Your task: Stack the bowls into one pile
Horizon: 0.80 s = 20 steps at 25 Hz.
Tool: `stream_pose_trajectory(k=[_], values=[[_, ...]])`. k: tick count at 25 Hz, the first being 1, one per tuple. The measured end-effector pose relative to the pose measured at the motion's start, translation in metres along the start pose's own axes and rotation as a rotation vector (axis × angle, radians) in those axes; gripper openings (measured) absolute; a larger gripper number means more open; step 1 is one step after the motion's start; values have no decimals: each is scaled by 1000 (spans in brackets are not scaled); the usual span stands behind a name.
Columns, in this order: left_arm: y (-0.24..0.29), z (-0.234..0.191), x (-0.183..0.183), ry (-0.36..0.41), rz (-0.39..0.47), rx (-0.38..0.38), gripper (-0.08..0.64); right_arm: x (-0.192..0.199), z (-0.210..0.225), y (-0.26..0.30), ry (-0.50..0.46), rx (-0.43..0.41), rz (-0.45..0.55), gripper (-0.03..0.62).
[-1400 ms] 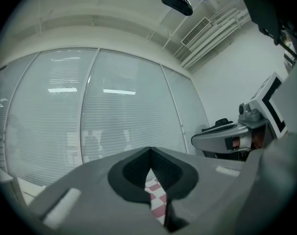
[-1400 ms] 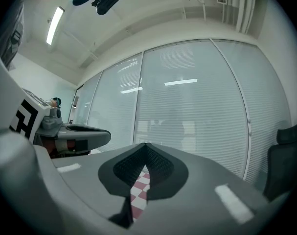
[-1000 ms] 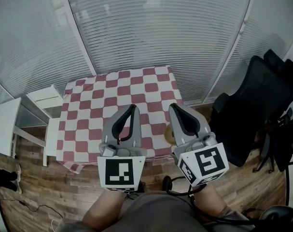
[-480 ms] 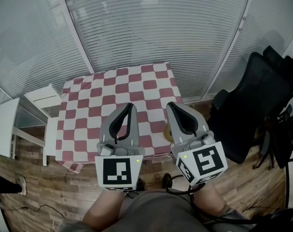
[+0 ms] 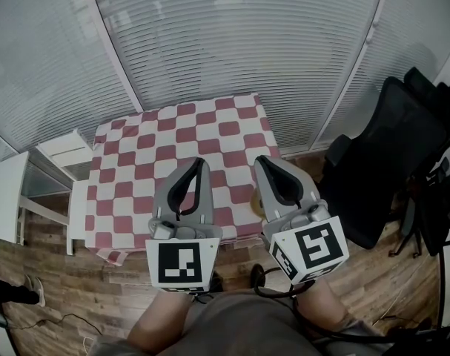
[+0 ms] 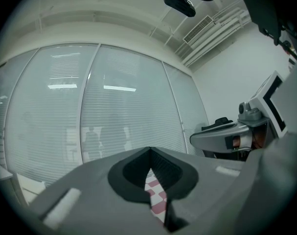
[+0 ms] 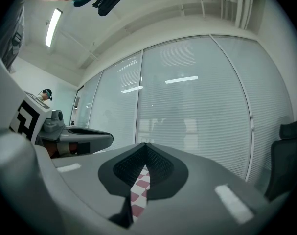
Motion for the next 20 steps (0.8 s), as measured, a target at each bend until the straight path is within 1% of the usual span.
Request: stream_pose_trajectory(k=[4, 20], values=[[0, 1, 0, -12, -3, 2, 0, 0, 0, 0, 4, 1, 6, 26], [1, 10, -2, 2, -8, 11, 0, 2, 5, -6, 2, 3, -1, 26]])
Point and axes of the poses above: the fingertips, and each gripper's own axes: y forward along the fingers, z to its right, x out of its underside, the point moved 9 cm from there along -y, backward along the fingers, and after that the axes turned 14 degrees about -z, right-handed, at the moved point
